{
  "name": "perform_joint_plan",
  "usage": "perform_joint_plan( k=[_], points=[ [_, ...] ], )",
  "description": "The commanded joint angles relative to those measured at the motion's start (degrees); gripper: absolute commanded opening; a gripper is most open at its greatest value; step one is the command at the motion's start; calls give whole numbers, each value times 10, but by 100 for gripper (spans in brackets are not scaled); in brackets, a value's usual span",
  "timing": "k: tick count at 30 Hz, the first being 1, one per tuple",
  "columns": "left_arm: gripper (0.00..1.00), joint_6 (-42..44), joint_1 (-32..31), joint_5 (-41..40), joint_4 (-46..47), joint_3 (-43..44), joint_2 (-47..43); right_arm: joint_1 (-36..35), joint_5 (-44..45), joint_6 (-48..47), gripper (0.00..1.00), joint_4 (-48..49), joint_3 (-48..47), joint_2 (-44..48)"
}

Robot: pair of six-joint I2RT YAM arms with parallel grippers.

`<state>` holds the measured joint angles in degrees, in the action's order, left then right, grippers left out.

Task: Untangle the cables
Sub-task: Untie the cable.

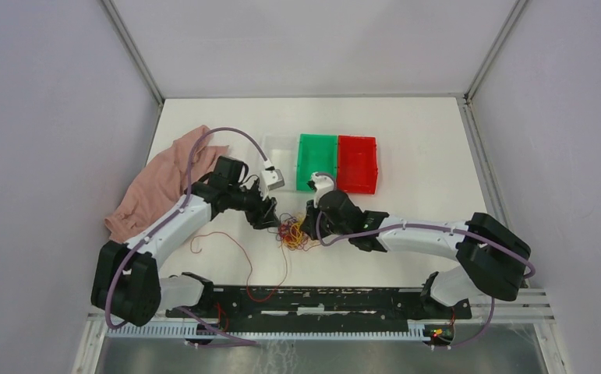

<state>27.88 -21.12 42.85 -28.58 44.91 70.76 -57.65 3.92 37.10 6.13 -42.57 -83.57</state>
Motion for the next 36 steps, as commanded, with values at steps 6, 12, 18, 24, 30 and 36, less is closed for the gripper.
perform_joint_plan(
  k=[6, 12, 18, 24, 30, 36],
  points=[
    [54, 125, -32, 5, 67, 7, 64, 15, -49, 23, 0, 47, 19, 31],
    [53, 177, -67, 14, 24, 14, 93, 22, -70, 28, 0, 68, 23, 35],
    [31, 167, -72, -53, 59, -17, 91, 31, -79, 37, 0, 73, 40, 53],
    [3, 137, -68, -123, 62, -13, 55, 38, -54, 39, 0, 11, 53, 102],
    [3, 137, -63, -142, -1, -7, -60, 84, -14, 38, 0, -68, 72, 182],
    [3, 80, -61, -127, -30, 18, -133, 105, -27, 40, 0, -74, 87, 222]
  ],
)
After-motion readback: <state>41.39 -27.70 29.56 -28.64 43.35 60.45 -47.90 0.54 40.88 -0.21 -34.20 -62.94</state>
